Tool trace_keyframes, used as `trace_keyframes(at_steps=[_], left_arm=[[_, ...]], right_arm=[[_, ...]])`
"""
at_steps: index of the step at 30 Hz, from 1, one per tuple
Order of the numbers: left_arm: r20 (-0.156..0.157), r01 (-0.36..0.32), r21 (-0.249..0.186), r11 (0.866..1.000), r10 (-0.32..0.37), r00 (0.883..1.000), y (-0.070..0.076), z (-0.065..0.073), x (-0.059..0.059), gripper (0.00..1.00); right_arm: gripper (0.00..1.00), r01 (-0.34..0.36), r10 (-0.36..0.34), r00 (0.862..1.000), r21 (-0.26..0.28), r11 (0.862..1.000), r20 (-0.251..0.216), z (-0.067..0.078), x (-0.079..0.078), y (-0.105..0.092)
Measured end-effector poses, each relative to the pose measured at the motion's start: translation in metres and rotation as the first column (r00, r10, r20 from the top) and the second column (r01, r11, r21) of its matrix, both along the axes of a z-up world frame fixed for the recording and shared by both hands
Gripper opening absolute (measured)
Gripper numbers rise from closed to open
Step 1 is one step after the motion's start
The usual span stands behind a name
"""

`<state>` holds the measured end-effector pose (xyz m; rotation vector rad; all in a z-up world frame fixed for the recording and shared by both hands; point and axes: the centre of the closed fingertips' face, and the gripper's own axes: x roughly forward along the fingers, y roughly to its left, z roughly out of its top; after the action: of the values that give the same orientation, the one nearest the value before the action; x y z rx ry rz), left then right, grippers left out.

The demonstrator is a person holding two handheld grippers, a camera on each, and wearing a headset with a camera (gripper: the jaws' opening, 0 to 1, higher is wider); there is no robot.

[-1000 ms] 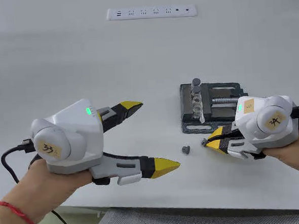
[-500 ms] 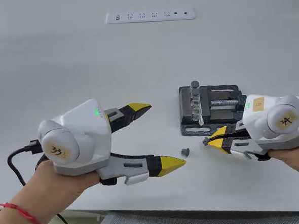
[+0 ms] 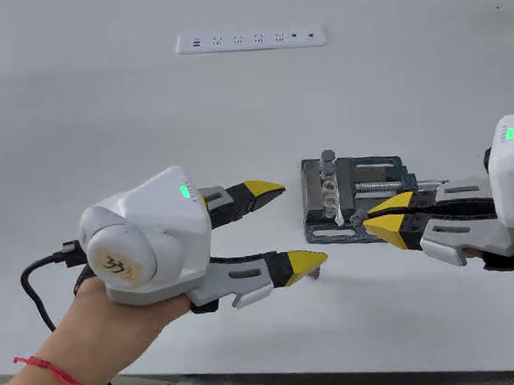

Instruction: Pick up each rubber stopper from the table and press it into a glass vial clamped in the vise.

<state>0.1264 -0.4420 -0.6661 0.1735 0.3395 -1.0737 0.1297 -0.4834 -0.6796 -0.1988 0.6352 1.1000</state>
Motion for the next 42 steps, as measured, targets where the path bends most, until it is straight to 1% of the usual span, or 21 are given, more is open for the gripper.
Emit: trace_keyframes(at_steps=[2, 4, 5, 8, 10, 12, 15, 19, 20, 21, 26, 36, 42], left_arm=[[0.019, 0.005, -0.004, 1.0, -0.005, 1.0, -0.005, 0.005, 0.001, 0.41], [0.031, 0.011, -0.009, 1.0, -0.01, 0.999, -0.008, 0.008, 0.001, 0.37], [0.036, 0.014, -0.017, 1.0, -0.014, 0.999, -0.011, 0.012, 0.001, 0.35], [0.053, 0.031, -0.022, 0.999, -0.029, 0.998, -0.017, 0.018, 0.0, 0.29], [0.07, 0.038, -0.029, 0.999, -0.036, 0.997, -0.02, 0.022, -0.001, 0.24], [0.082, 0.039, -0.037, 0.999, -0.036, 0.996, -0.022, 0.027, 0.0, 0.2], [0.087, 0.037, -0.061, 0.997, -0.032, 0.996, -0.024, 0.034, 0.001, 0.16], [0.094, 0.044, -0.068, 0.997, -0.037, 0.995, -0.026, 0.038, 0.0, 0.12], [0.093, 0.047, -0.077, 0.996, -0.04, 0.995, -0.026, 0.04, 0.0, 0.11], [0.089, 0.047, -0.082, 0.996, -0.04, 0.995, -0.027, 0.04, 0.0, 0.1], [0.089, 0.049, -0.094, 0.994, -0.041, 0.995, -0.028, 0.043, -0.001, 0.09], [0.095, 0.061, -0.094, 0.994, -0.052, 0.994, -0.03, 0.045, -0.004, 0.04], [0.097, 0.062, -0.093, 0.994, -0.052, 0.994, -0.03, 0.046, -0.004, 0.04]], right_arm=[[0.0, 0.005, -0.005, 1.0, 0.018, 1.0, 0.0, 0.009, -0.002, 0.002], [0.0, 0.011, -0.011, 1.0, 0.029, 1.0, 0.003, 0.015, -0.004, 0.004], [0.0, 0.016, -0.016, 1.0, 0.04, 0.999, 0.001, 0.02, -0.005, 0.005], [0.0, 0.033, -0.032, 0.999, 0.089, 0.995, -0.011, 0.031, -0.006, 0.009], [0.0, 0.041, -0.039, 0.999, 0.11, 0.993, -0.02, 0.035, -0.006, 0.01], [0.0, 0.043, -0.042, 0.999, 0.109, 0.993, -0.014, 0.035, -0.006, 0.009], [0.0, 0.049, -0.048, 0.999, 0.123, 0.991, -0.012, 0.037, -0.005, 0.009], [0.0, 0.053, -0.052, 0.999, 0.137, 0.989, -0.012, 0.042, -0.006, 0.01], [0.0, 0.053, -0.052, 0.999, 0.139, 0.989, -0.011, 0.043, -0.006, 0.01], [0.0, 0.054, -0.053, 0.999, 0.142, 0.988, -0.01, 0.044, -0.006, 0.01], [0.0, 0.057, -0.056, 0.998, 0.149, 0.987, -0.008, 0.045, -0.005, 0.011], [0.0, 0.059, -0.058, 0.998, 0.161, 0.985, -0.01, 0.047, -0.006, 0.011], [0.0, 0.055, -0.055, 0.998, 0.158, 0.986, -0.005, 0.048, -0.007, 0.011]])
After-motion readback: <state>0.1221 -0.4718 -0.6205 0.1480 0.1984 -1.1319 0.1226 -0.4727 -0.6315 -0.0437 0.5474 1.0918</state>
